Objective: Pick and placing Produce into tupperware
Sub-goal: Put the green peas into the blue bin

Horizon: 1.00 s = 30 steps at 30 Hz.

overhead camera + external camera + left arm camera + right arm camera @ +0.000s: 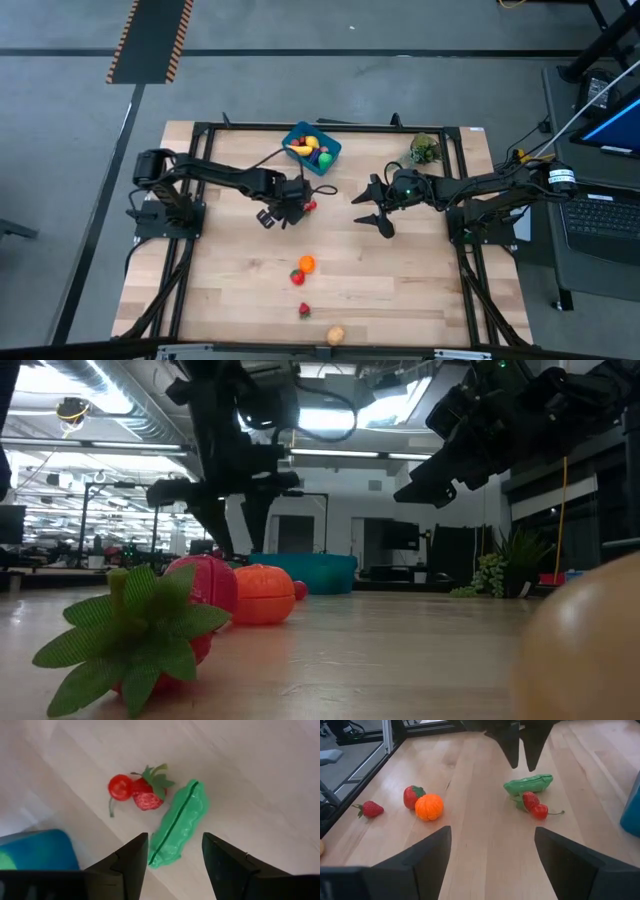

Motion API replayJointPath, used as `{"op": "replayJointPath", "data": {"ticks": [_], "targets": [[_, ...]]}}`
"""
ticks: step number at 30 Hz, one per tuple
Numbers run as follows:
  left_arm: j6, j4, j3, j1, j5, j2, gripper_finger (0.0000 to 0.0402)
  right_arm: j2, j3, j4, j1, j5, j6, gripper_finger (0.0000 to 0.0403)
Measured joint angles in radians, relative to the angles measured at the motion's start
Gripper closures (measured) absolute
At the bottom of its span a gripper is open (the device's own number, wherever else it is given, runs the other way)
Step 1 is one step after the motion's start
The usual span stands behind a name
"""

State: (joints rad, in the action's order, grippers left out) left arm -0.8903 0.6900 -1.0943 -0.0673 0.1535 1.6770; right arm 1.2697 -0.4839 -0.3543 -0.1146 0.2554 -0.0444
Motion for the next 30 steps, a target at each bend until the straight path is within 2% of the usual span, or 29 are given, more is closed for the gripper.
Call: {"op": "replayJointPath", "data": {"ticks": [7, 12, 18, 30], "targets": [[-0.04, -0.011, 0.0, -0.028, -0.005, 0.007, 0.0236, 0.0, 0.0, 0.014, 0.0, 0.0, 0.0, 0.0114], [-0.046, -0.034, 0.0, -0.053, -0.065, 0.007, 0.0245, 0.0, 0.0, 0.018, 0.0, 0.0, 0.0, 0.0114], [-0.047, -0.065, 0.0, -0.066, -0.07, 0.014, 0.0254, 0.0, 0.0, 0.018, 0.0, 0.0, 0.0, 0.0114], [-0.041, -0.059, -0.004, -0.066, -0.067, 0.118, 0.0272, 0.0, 0.0, 0.03, 0.0, 0.0, 0.0, 0.0114]]}}
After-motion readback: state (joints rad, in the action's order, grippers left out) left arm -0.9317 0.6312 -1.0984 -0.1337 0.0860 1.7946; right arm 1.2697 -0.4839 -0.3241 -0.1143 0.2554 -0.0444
